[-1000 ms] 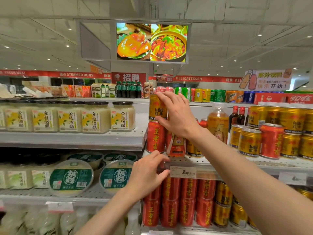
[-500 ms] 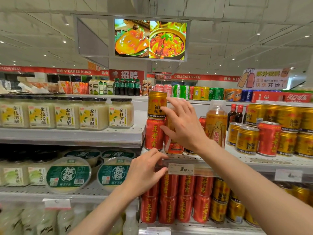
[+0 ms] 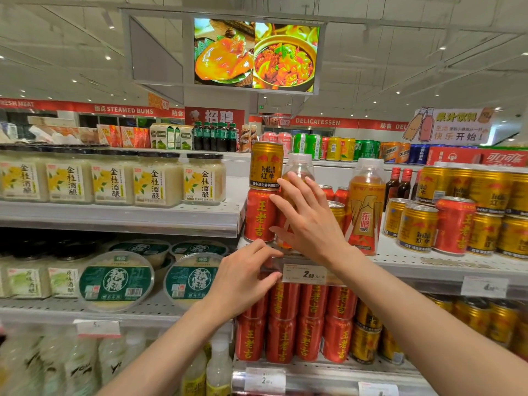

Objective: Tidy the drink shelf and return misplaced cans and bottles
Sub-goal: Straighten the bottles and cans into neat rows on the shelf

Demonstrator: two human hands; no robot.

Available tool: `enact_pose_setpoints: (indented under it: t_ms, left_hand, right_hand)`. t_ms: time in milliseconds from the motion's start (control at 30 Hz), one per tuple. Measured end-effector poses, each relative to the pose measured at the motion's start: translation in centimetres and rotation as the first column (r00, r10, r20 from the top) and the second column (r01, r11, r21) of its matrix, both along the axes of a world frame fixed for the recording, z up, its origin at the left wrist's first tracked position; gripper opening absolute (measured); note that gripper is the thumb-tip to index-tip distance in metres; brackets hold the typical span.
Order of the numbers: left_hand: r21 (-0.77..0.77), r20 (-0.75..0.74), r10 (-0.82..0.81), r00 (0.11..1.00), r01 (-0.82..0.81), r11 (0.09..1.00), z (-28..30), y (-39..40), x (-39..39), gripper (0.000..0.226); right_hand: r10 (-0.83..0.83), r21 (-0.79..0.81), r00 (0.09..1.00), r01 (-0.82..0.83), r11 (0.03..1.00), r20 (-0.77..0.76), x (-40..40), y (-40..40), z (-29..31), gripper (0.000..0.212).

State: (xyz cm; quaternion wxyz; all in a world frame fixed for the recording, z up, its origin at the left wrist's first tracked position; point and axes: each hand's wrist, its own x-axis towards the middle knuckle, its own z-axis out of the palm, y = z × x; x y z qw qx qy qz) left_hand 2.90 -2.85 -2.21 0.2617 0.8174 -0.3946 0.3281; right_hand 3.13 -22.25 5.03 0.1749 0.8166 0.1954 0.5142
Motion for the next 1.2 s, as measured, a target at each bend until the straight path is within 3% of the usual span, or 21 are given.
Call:
enact_pose_setpoints:
  t_ms: [167, 400, 567, 800, 1200]
  left_hand:
    - [0.009, 0.016, 0.019, 1.000, -0.019, 1.000, 0.1, -0.1, -0.2, 0.032]
    - [-0.027, 0.029, 0.089, 0.996, -0.089, 0.996, 0.6, -1.2, -1.1, 0.031]
    - [-0.032, 0.016, 0.112, 0.994, -0.112, 0.993, 0.9, -1.4, -1.1, 0.032]
    - [-0.035, 0.021, 0.126, 0.992, -0.125, 0.992, 0.7, -1.4, -1.1, 0.031]
    - [-0.025, 0.003, 0.126, 0.992, -0.126, 0.992, 0.8, -1.4, -1.3, 0.031]
  right_hand:
    - [0.044, 0.055, 0.999, -0.045, 0.997, 0.011, -1.1, -0.9, 0.4, 0.057]
    - [-0.017, 0.352, 0.998, 0.036, 0.935, -0.057, -3.2, -3.1, -0.2, 0.066]
    - [-0.080, 0.351, 0.996, 0.091, 0.932, -0.046, -3.5, -3.2, 0.1, 0.069]
    - [-0.007, 0.356, 0.982, 0.074, 0.932, -0.187, -3.2, -3.4, -0.8, 0.099]
    - [-0.019, 0.384, 0.992, 0.066, 0.921, -0.126, -2.8, -2.0, -1.8, 0.101]
